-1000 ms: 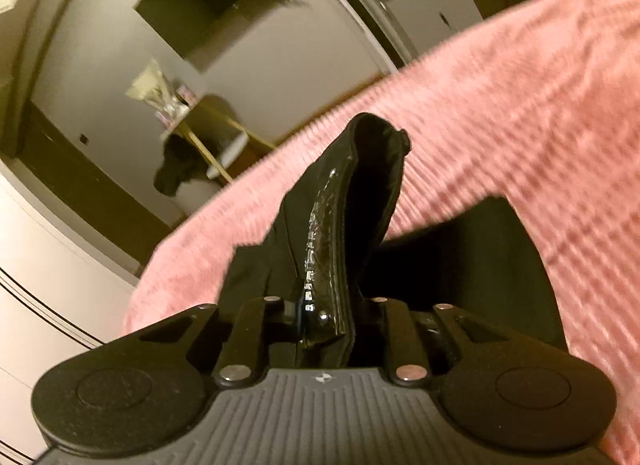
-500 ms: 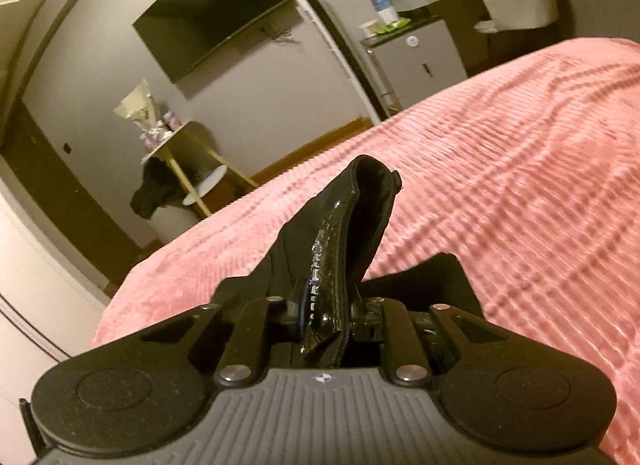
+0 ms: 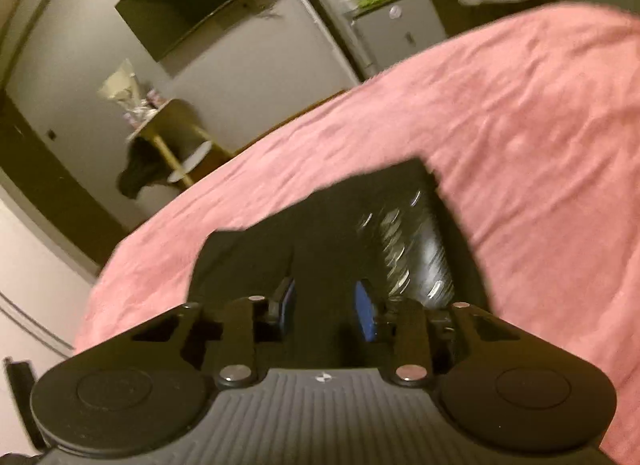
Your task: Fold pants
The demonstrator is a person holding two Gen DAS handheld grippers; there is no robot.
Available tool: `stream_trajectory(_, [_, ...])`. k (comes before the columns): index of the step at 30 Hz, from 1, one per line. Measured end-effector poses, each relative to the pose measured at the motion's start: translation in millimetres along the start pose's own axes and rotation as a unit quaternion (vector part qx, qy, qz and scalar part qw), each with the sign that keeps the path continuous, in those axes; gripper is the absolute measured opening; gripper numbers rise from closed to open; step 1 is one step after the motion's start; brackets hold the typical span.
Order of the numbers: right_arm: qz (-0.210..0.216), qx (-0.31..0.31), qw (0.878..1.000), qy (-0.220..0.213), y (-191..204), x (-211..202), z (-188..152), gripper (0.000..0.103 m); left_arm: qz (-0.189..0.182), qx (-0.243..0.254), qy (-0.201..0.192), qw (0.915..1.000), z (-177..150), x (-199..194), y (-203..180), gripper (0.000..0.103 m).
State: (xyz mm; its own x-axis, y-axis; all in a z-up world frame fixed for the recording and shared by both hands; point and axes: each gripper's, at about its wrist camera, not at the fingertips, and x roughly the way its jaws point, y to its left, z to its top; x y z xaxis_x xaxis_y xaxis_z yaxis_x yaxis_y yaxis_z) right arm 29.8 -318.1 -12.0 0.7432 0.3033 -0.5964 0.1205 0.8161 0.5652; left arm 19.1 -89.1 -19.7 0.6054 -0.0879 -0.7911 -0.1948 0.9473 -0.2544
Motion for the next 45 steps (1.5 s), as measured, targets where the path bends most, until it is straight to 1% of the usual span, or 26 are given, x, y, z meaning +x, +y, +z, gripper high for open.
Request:
stream_trajectory(1, [-0.014,0.018,1.0,0.013,-7,4,-7,0.029,0.0,0.0,-0.001,1.0,0,-1,0,0.096])
stream_trajectory(2, [-0.036,0.029,0.999,0.02,-15,7,-14,0.023,0.001,0.002,-0.001,1.0,0,-1,-1,0.096])
stream_trajectory(4, [-0.057,0.04,0.997,0.028,-28,12,-23,0.003,0.001,0.014,0.0,0.9999,0,-2,-5,0.096])
stream_trajectory(5, [-0.055,0.053,0.997,0.027,-35,13,-24,0.001,0.001,0.025,-0.002,0.9997,0,-4,-9,0.096])
stream_trajectory(7, [-0.051,0.06,0.996,0.032,-40,15,-21,0.0,-0.005,0.058,-0.023,0.998,-1,-11,-24,0.097])
stream_trajectory(10, [-0.058,0.045,0.997,0.037,-30,12,-16,0.0,-0.04,0.069,-0.047,0.9957,-1,-18,-44,0.1])
stream_trajectory(11, [-0.058,0.032,0.997,0.034,-23,9,-12,0.001,-0.051,0.07,-0.047,0.9951,0,-16,-51,0.101])
stream_trajectory(13, [-0.049,-0.006,0.999,0.018,-6,1,-3,0.018,-0.063,0.084,-0.044,0.9935,5,-10,-68,0.101])
stream_trajectory(15, [-0.051,-0.05,0.997,-0.004,8,-3,7,0.022,-0.061,0.109,-0.047,0.991,12,0,-88,0.101])
stream_trajectory(18, [-0.089,-0.093,0.991,-0.023,18,7,22,0.022,-0.054,0.145,-0.052,0.9867,21,15,-118,0.101])
stream_trajectory(21, [-0.125,-0.142,0.981,-0.038,25,30,35,0.022,-0.053,0.172,-0.058,0.982,30,30,-146,0.101])
stream_trajectory(22, [-0.137,-0.161,0.976,-0.043,26,38,38,0.023,-0.051,0.183,-0.06,0.98,33,36,-156,0.101])
stream_trajectory(23, [-0.157,-0.189,0.968,-0.048,27,50,41,0.024,-0.048,0.193,-0.064,0.978,37,43,-164,0.101])
stream_trajectory(25, [-0.185,-0.23,0.955,-0.038,26,68,42,0.028,-0.029,0.216,-0.066,0.9736,44,59,-182,0.101])
stream_trajectory(26, [-0.185,-0.238,0.953,-0.029,21,78,44,0.029,-0.016,0.227,-0.066,0.9716,48,69,-189,0.101])
stream_trajectory(28, [-0.187,-0.24,0.952,-0.012,12,91,46,0.034,-0.004,0.236,-0.062,0.9698,54,84,-196,0.101])
stream_trajectory(30, [-0.181,-0.24,0.954,-0.007,3,100,46,0.035,0.002,0.241,-0.052,0.9691,58,101,-201,0.102])
stream_trajectory(33, [-0.172,-0.24,0.956,-0.005,-9,110,42,0.036,0.024,0.28,-0.039,0.9589,57,123,-209,0.103])
stream_trajectory(35, [-0.161,-0.226,0.961,-0.004,-17,112,43,0.036,0.028,0.294,-0.031,0.955,56,133,-210,0.103])
stream_trajectory(36, [-0.16,-0.223,0.962,-0.002,-17,112,44,0.036,0.027,0.295,-0.029,0.9547,56,134,-209,0.103])
stream_trajectory(38, [-0.165,-0.217,0.962,-0.003,-12,108,46,0.037,0.023,0.288,-0.022,0.9571,59,129,-208,0.103])
stream_trajectory(40, [-0.166,-0.18,0.97,-0.009,-8,90,46,0.041,0.013,0.276,-0.015,0.9611,62,115,-203,0.103])
stream_trajectory(41, [-0.15,-0.158,0.976,-0.015,-7,74,43,0.043,0.004,0.264,-0.016,0.9644,61,105,-197,0.103])
stream_trajectory(42, [-0.132,-0.139,0.981,-0.023,-6,58,38,0.048,-0.014,0.246,-0.025,0.9688,57,90,-187,0.103])
stream_trajectory(44, [-0.108,-0.113,0.987,-0.023,-5,29,22,0.048,-0.048,0.215,-0.026,0.9751,46,66,-168,0.103])
stream_trajectory(45, [-0.102,-0.104,0.989,-0.018,-6,17,11,0.048,-0.056,0.199,-0.025,0.9782,38,55,-158,0.103])
